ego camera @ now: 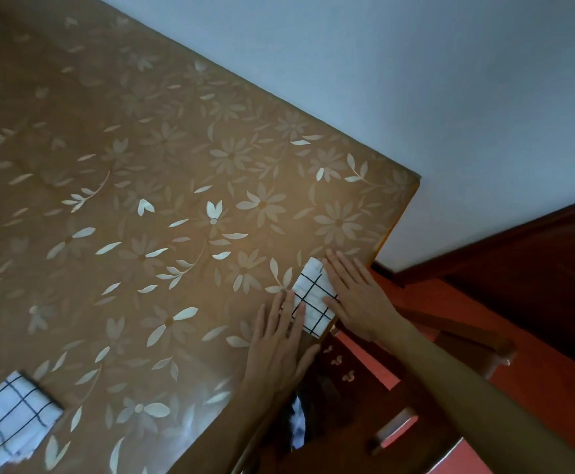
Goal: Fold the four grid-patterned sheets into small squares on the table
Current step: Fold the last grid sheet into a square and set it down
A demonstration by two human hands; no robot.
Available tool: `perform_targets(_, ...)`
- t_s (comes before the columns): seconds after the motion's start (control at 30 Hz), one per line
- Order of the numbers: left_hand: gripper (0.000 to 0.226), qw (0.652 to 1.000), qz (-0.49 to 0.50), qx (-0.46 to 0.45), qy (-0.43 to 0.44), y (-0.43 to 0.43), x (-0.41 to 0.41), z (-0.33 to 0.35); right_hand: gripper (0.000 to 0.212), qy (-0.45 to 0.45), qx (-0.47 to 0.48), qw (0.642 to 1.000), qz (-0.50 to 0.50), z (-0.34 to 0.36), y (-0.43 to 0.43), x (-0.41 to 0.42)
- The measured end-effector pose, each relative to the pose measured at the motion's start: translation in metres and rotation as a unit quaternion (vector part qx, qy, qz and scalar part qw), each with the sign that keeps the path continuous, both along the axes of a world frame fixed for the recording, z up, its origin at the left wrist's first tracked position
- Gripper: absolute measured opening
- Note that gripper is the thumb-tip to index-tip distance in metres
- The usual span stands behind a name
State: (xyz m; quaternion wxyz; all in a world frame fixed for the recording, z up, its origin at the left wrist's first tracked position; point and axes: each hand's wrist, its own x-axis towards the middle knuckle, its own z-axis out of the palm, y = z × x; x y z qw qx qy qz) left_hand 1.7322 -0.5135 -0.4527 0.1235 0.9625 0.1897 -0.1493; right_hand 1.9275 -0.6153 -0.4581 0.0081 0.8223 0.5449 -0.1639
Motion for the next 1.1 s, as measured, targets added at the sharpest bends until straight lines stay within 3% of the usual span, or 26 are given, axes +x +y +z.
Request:
perform_targets(0.2, 0.062, 0.998, 0.038, -0.029, -0.034, -0.001, -0.005, 0.026, 0.047, -0.001, 0.084, 0.996, 0.039, 0.038, 0.017, -0.014)
perform_targets(0.4, 0.058, 0.991, 0.129, -0.046, 0.004, 0.013, -0.056, 0.056, 0.025, 0.017, 0.052, 0.998, 0.042, 0.066, 0.036, -0.081)
perform_targets(0.47, 0.051, 0.989, 0.142, -0.041, 0.026, 0.020, -0.086, 0.059, 0.026, 0.004, 0.036, 0.998, 0.046, 0.075, 0.039, -0.110)
perform_targets(0.63, 0.038, 0.981, 0.191, -0.014, 0.036, 0.032, -0.187, 0.075, 0.054, -0.003, -0.046, 0.998, 0.045, 0.084, 0.043, -0.197)
perform_targets(0.77, 0.042, 0.972, 0.231, -0.029, 0.024, 0.041, -0.288, 0.087, 0.037, 0.011, -0.045, 0.998, 0.043, 0.093, 0.053, -0.278)
perform_targets(1.0, 0.041, 0.931, 0.360, -0.035, -0.045, 0.072, -0.417, 0.083, 0.044, 0.062, -0.014, 0.995, 0.079, 0.103, 0.097, -0.396)
perform_targets(1.1, 0.048, 0.927, 0.367, -0.028, -0.066, 0.088, -0.440, 0.081, 0.043, 0.056, -0.031, 0.992, 0.106, 0.142, 0.128, -0.438)
